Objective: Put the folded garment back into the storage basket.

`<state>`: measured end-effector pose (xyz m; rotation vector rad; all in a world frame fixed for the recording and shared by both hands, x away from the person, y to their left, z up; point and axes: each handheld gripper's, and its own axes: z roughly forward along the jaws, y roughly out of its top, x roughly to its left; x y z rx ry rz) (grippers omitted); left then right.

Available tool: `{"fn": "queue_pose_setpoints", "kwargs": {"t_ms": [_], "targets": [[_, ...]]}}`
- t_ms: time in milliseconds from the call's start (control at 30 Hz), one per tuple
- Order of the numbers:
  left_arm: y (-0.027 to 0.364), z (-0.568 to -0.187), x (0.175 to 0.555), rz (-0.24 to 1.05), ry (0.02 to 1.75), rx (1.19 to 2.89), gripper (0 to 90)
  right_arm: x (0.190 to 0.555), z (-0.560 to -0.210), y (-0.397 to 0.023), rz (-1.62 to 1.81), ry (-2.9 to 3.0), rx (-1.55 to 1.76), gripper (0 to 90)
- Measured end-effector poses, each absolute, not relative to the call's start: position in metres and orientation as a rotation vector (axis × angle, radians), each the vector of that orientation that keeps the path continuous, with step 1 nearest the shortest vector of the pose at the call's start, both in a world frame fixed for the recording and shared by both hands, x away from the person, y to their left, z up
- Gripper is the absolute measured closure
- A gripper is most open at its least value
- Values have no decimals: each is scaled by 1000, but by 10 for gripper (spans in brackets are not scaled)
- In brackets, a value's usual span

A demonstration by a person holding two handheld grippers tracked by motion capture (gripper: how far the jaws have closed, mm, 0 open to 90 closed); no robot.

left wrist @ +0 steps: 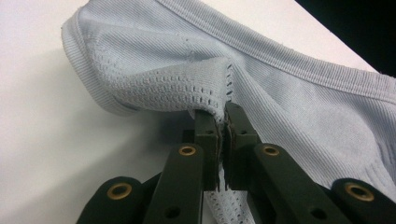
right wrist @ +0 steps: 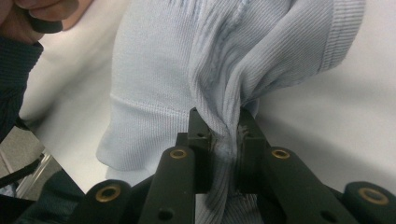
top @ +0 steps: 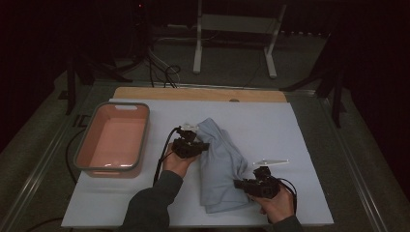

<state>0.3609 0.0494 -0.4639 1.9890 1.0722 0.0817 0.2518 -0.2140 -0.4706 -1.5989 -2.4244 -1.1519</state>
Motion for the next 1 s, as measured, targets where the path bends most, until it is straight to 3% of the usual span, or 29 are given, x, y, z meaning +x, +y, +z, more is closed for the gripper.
{"fn": "queue_pose_setpoints", "kwargs": {"t_ms": [1000], "targets": [[100, -412, 373, 188, 1109, 1959, 868, 282, -439, -162, -1270, -2404, -1502, 805]]}}
